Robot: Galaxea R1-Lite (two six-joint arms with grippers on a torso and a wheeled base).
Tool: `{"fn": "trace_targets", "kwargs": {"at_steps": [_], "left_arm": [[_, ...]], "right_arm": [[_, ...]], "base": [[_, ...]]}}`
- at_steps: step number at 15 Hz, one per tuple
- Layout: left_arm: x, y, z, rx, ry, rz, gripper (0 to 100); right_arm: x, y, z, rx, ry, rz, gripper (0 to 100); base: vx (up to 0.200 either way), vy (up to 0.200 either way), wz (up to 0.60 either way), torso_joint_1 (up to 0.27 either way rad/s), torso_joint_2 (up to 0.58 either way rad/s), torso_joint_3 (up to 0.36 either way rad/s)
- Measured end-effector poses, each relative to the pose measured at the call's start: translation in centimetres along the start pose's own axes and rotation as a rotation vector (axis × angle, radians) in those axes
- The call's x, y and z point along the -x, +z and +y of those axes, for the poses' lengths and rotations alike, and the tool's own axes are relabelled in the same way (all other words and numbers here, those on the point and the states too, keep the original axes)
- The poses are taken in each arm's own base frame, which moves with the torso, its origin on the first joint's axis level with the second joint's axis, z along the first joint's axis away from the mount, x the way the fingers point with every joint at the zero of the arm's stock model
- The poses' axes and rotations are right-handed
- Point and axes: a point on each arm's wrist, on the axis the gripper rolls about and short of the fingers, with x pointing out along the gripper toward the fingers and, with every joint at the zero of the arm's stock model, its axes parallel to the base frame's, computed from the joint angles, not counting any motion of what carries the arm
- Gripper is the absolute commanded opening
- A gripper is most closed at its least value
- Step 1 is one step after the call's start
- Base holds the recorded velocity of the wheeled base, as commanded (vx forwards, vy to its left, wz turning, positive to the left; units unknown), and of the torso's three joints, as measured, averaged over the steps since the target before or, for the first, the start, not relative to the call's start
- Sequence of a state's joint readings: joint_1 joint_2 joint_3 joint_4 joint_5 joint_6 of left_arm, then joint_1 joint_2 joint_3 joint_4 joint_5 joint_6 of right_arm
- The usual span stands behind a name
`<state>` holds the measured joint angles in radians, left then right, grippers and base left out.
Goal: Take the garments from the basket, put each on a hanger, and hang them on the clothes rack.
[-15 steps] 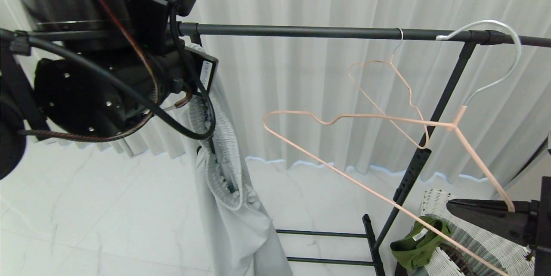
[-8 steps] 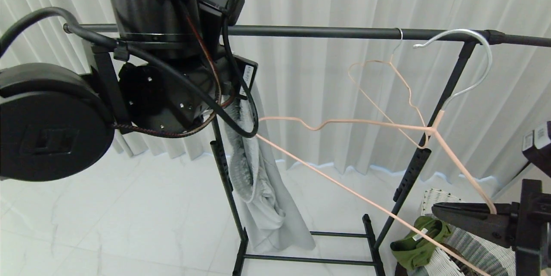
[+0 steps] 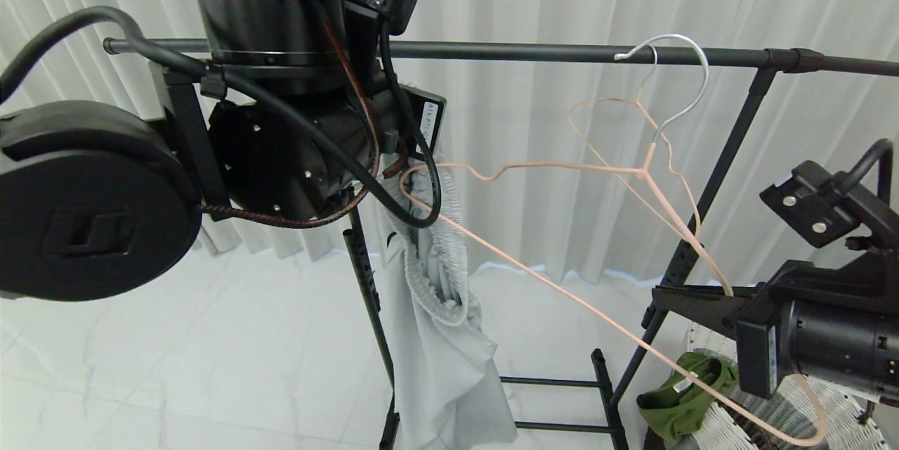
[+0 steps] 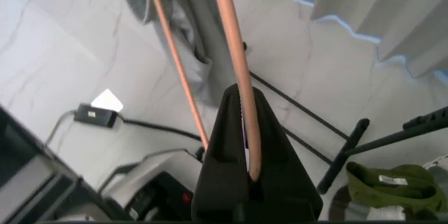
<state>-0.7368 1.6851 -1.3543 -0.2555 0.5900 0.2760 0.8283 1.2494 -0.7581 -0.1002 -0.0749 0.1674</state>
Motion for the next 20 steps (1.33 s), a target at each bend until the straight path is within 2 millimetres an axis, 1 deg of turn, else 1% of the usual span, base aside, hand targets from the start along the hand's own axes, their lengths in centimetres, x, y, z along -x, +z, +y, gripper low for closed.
{"fn": "trace_targets", "kwargs": {"at_steps": [5, 9, 11, 16, 20], "left_arm": [[-1.1, -0.7, 1.3, -0.003, 0.092, 0.038, 0], [-1.4, -1.7, 1.1, -0.022, 0.095, 0.069, 0], [-1.7, -1.9, 0.8, -0.025, 0.093, 0.076, 0], [-2.3, -1.6, 0.4, 0.009, 0.091, 0.068, 0], [-2.5, -1.6, 0.3, 0.012, 0.093, 0.069, 0]], "right_arm": [[-0.8, -0.1, 0.0, -0.055, -0.038, 0.014, 0], [-1.3, 0.7, 0.1, -0.097, -0.048, -0.044, 0], [-1.6, 0.7, 0.4, -0.096, -0.035, -0.046, 0], [-2.5, 0.5, 2.4, -0.100, 0.028, -0.055, 0], [-3.4, -0.7, 5.0, -0.098, 0.047, -0.010, 0]], "base": [[0.000, 0.000, 0.00, 0.000, 0.00, 0.000], [0.000, 0.000, 0.00, 0.000, 0.00, 0.000], [0.000, 0.000, 0.00, 0.000, 0.00, 0.000], [0.000, 0.000, 0.00, 0.000, 0.00, 0.000], [0.000, 0.000, 0.00, 0.000, 0.00, 0.000]]}}
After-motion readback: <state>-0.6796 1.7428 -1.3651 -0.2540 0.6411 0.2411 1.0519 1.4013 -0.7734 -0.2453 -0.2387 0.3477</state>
